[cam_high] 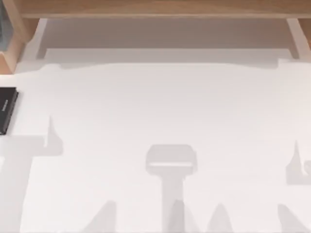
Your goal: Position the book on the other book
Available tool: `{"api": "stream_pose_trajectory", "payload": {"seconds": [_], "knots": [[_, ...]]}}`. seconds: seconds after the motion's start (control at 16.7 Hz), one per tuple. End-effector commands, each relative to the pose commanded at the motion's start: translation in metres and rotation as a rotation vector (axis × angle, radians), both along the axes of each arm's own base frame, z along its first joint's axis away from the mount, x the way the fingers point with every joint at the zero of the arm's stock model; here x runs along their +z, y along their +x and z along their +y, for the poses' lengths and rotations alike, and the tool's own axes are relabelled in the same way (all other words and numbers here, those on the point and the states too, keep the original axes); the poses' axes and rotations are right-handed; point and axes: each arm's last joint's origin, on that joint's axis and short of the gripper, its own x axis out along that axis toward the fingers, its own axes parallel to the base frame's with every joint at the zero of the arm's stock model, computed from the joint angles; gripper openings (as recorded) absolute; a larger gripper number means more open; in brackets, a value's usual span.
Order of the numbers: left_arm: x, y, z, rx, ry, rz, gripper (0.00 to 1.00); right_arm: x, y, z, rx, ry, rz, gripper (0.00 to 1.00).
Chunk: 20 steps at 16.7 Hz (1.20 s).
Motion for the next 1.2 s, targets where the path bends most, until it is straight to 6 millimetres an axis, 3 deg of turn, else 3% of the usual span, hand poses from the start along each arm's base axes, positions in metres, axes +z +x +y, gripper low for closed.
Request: {"api": "stream_pose_trajectory", "payload": {"seconds": [0.24,0.48,0.66,0.84,1.02,1.2], "knots": [[0.055,0.056,0.016,-0.004,-0.002,0.001,1.0,0.0,0.0,0.0,0.0,0.0,0.0,1.0],[0.081,0.142,0.048,-0.007,-0.005,0.016,1.0,0.0,0.0,0.0,0.0,0.0,0.0,1.0],[0.072,0.21,0.082,-0.008,-0.01,0.033,1.0,0.0,0.0,0.0,0.0,0.0,0.0,1.0],[0.046,0.263,0.115,-0.008,-0.015,0.047,1.0,0.0,0.0,0.0,0.0,0.0,0.0,1.0],[0.02,0.296,0.139,-0.009,-0.017,0.052,1.0,0.0,0.0,0.0,0.0,0.0,0.0,1.0],[0.008,0.31,0.151,-0.009,-0.017,0.05,1.0,0.0,0.0,0.0,0.0,0.0,0.0,1.0]]}}
